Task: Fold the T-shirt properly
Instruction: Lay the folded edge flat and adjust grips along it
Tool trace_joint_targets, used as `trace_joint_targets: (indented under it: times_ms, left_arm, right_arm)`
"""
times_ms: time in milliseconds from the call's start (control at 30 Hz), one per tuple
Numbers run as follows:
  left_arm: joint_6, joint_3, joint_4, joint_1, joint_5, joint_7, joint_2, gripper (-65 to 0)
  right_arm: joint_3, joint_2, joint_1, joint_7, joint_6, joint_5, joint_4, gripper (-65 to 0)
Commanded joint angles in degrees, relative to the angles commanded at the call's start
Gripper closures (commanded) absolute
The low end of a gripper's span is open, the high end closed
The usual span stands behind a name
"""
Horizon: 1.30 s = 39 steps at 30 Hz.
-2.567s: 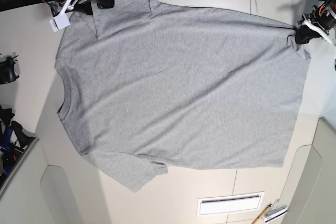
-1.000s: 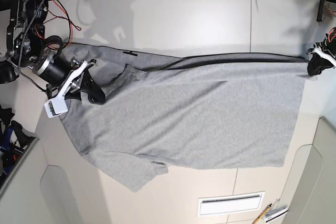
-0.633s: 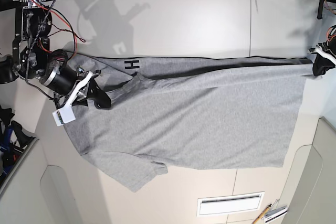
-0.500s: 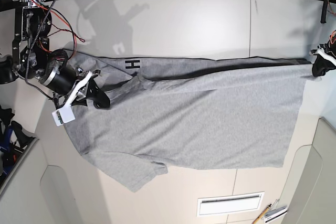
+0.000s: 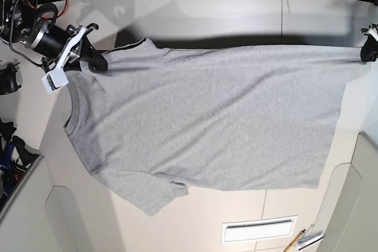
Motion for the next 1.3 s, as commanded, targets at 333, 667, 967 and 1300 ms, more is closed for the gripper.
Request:
trace_joint_targets:
  times_ms: [333, 667, 967, 1300]
  left_arm:
    - [0.0, -0.1, 0.0, 3.8, -5.8, 8.3, 3.9, 0.0]
    - [0.0, -0.1, 0.0, 6.1, -8.6, 7.2, 5.7, 0.0]
    - [0.0, 0.7, -1.2, 4.3, -4.2, -1.1, 5.7, 0.0]
    - [0.0, 6.0, -11.5, -11.8, 1.2, -2.3, 5.7, 0.0]
  right_arm:
    - [3.1, 1.3, -13.7, -0.3, 0.24, 0.9, 0.1, 0.0]
    - [14.8, 1.7, -22.4, -1.7, 2.12, 8.1, 0.1, 0.0]
    - [14.8, 1.4, -10.6, -1.7, 2.05, 7.6, 0.1, 0.0]
    - [11.8, 1.4, 4.1, -0.8, 1.86, 4.3, -8.8, 0.0]
